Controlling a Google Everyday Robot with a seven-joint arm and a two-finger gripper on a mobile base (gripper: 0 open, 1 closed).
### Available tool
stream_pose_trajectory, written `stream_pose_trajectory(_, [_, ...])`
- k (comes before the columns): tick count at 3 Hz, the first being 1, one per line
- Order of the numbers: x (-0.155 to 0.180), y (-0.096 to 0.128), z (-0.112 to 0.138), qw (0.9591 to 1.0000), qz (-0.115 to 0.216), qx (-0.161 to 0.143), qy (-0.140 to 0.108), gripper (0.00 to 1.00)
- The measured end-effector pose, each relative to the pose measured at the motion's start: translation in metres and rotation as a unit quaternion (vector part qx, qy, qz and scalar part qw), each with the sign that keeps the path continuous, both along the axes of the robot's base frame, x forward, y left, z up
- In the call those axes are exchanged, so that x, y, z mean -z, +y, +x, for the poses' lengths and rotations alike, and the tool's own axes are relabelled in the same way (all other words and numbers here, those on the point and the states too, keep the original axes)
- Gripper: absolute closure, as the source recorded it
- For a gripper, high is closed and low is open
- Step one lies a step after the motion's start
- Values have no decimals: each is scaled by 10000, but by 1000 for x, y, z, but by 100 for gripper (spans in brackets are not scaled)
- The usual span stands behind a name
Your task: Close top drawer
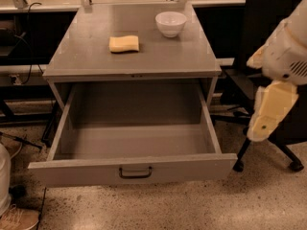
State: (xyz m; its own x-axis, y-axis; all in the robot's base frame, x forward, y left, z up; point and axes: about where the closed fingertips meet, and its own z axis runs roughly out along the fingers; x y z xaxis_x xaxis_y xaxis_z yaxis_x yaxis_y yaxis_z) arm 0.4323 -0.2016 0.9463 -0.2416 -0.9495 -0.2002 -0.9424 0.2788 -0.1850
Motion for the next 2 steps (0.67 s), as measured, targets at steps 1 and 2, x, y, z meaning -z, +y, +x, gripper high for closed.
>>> stream_pose_trajectory(1, [47,19,-12,9984,189,149,521,0])
stream_pose_trajectory(2, [102,33,-29,9928,402,363,1073,17])
